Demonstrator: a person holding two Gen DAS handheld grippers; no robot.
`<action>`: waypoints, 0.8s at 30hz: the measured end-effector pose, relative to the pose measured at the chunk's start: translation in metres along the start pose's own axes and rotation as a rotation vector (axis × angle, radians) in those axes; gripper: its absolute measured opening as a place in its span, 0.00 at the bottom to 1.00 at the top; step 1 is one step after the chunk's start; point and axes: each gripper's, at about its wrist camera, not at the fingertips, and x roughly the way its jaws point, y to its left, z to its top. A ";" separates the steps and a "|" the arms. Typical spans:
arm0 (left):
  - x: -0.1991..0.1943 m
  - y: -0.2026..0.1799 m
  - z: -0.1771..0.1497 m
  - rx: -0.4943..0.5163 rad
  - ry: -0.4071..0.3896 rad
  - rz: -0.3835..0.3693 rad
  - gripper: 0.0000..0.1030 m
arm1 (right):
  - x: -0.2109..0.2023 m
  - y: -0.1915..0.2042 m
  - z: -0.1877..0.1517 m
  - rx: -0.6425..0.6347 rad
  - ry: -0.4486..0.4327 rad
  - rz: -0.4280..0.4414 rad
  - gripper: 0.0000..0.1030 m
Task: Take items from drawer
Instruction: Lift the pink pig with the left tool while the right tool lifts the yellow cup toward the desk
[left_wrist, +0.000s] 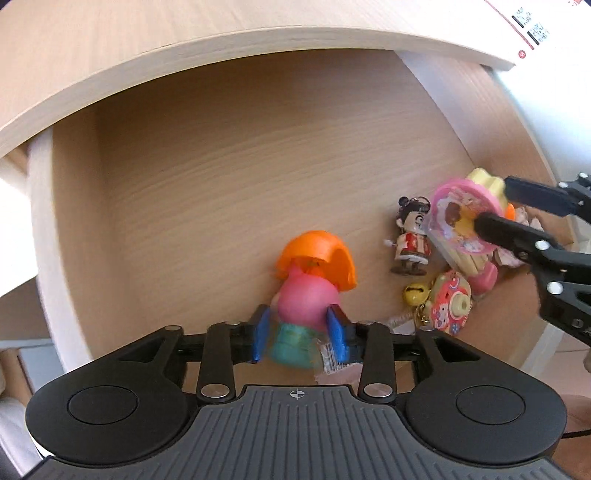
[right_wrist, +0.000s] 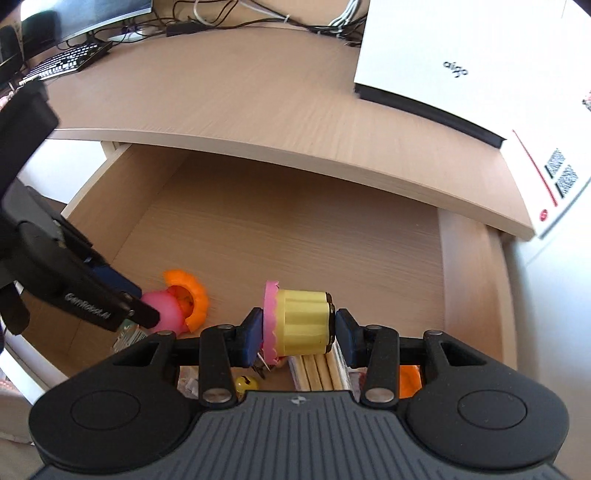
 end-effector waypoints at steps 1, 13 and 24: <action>0.006 -0.004 0.001 0.011 0.010 -0.013 0.47 | -0.003 0.000 -0.001 0.004 -0.006 -0.007 0.40; -0.012 -0.027 -0.008 0.106 -0.180 -0.198 0.34 | -0.036 -0.027 0.009 0.069 -0.078 -0.021 0.40; -0.071 -0.031 0.036 0.067 -0.363 -0.255 0.33 | -0.023 -0.035 0.012 0.099 -0.048 -0.001 0.40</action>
